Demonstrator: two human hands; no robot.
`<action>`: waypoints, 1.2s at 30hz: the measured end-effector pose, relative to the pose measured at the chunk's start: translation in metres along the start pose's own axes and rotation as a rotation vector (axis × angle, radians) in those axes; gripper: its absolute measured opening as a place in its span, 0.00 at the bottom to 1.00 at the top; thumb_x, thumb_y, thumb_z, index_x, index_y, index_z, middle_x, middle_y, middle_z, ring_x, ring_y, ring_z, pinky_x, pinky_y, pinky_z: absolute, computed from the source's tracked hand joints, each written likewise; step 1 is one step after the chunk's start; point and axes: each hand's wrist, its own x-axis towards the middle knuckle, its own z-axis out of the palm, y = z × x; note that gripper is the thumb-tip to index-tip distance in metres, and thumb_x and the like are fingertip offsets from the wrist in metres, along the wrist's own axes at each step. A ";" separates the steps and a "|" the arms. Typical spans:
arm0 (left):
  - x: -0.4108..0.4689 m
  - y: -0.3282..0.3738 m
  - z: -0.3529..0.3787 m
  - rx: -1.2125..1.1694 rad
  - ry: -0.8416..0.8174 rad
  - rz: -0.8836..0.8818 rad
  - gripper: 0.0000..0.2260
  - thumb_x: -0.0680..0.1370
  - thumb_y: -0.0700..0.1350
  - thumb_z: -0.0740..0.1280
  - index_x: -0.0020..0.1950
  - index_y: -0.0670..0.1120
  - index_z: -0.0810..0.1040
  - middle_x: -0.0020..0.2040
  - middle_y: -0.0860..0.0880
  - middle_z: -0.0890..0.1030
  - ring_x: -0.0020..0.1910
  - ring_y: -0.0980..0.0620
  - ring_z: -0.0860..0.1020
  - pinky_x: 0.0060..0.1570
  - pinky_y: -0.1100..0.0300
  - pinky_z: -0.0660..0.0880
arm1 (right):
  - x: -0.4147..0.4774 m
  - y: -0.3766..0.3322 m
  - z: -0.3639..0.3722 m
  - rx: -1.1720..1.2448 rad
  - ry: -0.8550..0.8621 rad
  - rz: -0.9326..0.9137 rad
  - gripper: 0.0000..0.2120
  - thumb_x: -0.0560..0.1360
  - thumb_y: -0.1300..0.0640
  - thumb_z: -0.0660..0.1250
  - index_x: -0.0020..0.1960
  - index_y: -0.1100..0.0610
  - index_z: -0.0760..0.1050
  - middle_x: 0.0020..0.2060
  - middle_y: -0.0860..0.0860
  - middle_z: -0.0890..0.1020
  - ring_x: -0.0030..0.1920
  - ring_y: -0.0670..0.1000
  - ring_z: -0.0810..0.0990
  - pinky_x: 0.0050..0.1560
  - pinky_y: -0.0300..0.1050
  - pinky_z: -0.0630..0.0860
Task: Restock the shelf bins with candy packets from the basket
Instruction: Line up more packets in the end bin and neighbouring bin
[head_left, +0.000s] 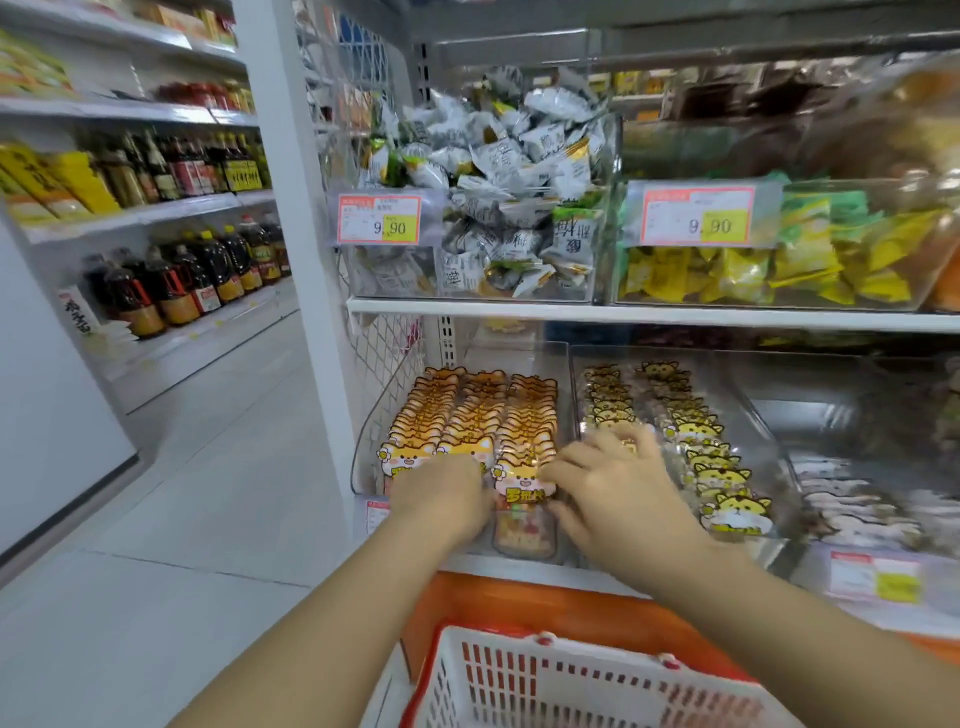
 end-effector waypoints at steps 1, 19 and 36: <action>-0.015 0.001 -0.002 -0.016 0.109 0.044 0.15 0.81 0.58 0.60 0.54 0.51 0.80 0.52 0.46 0.83 0.53 0.43 0.81 0.43 0.55 0.72 | -0.012 -0.001 -0.008 0.054 0.010 -0.014 0.06 0.71 0.48 0.67 0.46 0.46 0.81 0.41 0.43 0.82 0.45 0.52 0.79 0.54 0.52 0.65; -0.142 0.023 0.292 -0.082 -0.557 0.254 0.15 0.85 0.49 0.52 0.66 0.53 0.74 0.65 0.46 0.78 0.56 0.44 0.80 0.53 0.50 0.79 | -0.274 0.018 0.190 0.661 -1.021 0.820 0.13 0.78 0.56 0.65 0.62 0.55 0.78 0.52 0.51 0.81 0.51 0.52 0.80 0.52 0.44 0.78; -0.099 0.032 0.412 0.061 -0.611 0.387 0.30 0.76 0.40 0.60 0.77 0.54 0.57 0.77 0.48 0.60 0.79 0.43 0.53 0.71 0.43 0.65 | -0.323 0.026 0.260 -0.172 -1.241 0.237 0.30 0.77 0.53 0.65 0.75 0.55 0.58 0.61 0.54 0.75 0.62 0.57 0.74 0.63 0.52 0.66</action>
